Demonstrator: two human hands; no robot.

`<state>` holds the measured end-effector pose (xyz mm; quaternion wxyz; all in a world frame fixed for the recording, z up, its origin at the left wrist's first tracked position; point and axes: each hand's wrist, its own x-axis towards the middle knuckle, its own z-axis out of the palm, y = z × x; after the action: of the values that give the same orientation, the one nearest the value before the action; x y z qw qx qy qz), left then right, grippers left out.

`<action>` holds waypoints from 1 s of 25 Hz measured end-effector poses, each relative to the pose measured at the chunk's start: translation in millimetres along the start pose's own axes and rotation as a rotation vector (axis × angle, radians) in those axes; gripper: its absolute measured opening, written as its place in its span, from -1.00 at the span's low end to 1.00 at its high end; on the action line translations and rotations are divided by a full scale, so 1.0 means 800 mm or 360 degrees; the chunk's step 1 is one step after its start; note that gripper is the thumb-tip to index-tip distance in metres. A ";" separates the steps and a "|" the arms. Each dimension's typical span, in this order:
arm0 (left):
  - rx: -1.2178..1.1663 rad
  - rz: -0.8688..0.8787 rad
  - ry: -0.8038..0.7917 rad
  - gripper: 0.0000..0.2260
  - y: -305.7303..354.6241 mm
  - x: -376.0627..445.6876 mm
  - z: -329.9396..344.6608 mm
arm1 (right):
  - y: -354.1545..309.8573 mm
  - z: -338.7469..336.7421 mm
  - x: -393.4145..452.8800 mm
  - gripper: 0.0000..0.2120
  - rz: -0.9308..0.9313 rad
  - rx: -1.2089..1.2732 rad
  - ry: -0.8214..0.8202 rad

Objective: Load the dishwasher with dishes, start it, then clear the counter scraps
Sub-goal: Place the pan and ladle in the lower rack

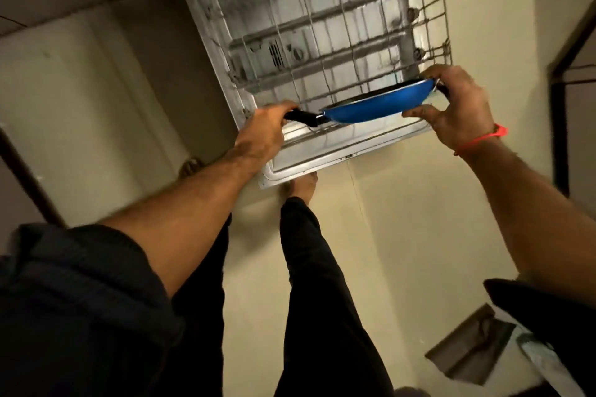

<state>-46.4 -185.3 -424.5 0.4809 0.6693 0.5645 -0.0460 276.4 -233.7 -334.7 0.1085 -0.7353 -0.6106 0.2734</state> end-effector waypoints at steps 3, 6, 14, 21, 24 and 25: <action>-0.0015 -0.0064 0.0011 -0.48 -0.008 0.033 0.059 | 0.047 0.037 0.017 -0.52 0.0017 -0.0047 -0.0075; -0.0020 -0.0102 -0.0013 -0.53 -0.017 0.061 0.084 | 0.069 0.061 0.036 -0.51 0.0086 -0.0065 -0.0134; 0.0071 -0.0183 -0.0277 -0.50 -0.011 0.077 0.084 | 0.074 0.085 0.070 -0.49 0.0291 0.0003 -0.0221; 0.0151 -0.0047 -0.0222 -0.55 -0.038 0.030 0.088 | 0.048 0.099 0.065 -0.47 0.0405 0.0024 -0.0301; 0.0140 0.0012 -0.0192 -0.55 -0.042 0.011 0.081 | 0.039 0.104 0.042 -0.41 0.0399 -0.0008 -0.0179; 0.0139 0.0033 -0.0170 -0.55 -0.040 0.004 0.077 | 0.034 0.106 0.032 -0.42 0.0383 -0.0016 -0.0108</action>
<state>-41.4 -229.1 -478.1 0.4810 0.6921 0.5285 -0.1014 256.2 -230.2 -425.1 0.0504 -0.7941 -0.5227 0.3061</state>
